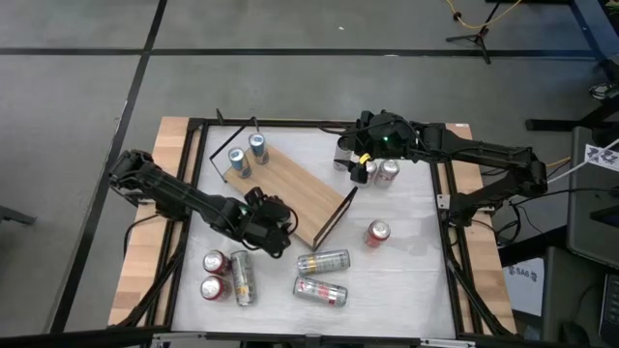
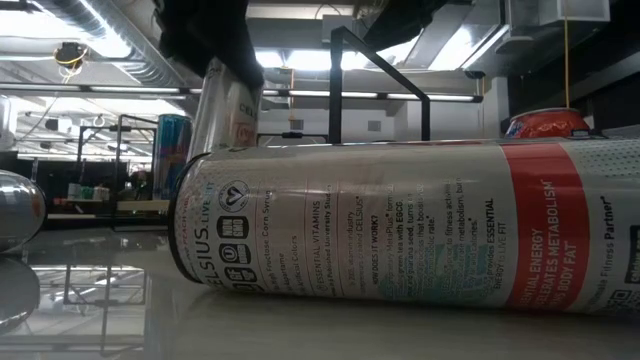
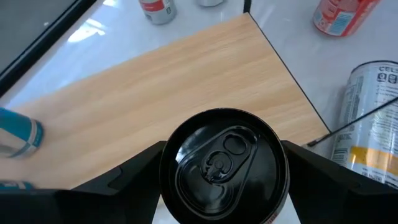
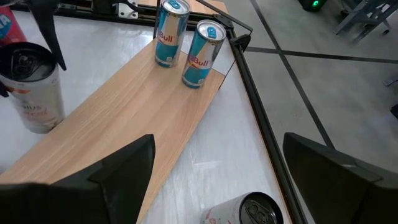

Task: Place canned beverage on shelf
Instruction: Put the middle white-yellow soda can on the shelf

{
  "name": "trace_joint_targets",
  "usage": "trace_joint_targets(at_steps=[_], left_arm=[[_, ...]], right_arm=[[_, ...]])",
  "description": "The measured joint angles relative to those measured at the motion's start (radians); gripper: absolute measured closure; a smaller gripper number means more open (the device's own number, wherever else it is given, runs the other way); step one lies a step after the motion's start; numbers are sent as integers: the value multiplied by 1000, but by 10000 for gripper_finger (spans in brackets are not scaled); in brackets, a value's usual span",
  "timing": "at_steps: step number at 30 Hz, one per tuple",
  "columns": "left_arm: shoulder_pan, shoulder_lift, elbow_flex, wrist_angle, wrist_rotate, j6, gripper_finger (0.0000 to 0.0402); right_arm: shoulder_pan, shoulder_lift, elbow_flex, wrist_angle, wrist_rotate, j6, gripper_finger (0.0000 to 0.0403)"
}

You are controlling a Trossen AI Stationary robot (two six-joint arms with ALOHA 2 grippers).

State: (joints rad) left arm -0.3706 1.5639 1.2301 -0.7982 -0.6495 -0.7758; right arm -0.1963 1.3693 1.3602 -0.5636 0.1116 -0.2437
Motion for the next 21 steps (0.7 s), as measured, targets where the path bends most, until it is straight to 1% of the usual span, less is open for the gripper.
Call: trace_joint_targets(at_steps=[4, 10, 14, 21], left_arm=[[-1, -11, 0, 3, 11, 27, 120], [-1, -66, 0, 8, 13, 31, 120], [-1, -115, 0, 11, 5, 62, 120], [36, -179, 0, 62, -47, 219, 120]], right_arm=[[0, 0, 0, 0, 0, 0, 54], [0, 0, 0, 1, 0, 0, 54], [0, 0, 0, 1, 0, 0, 54], [0, 0, 0, 1, 0, 0, 54]])
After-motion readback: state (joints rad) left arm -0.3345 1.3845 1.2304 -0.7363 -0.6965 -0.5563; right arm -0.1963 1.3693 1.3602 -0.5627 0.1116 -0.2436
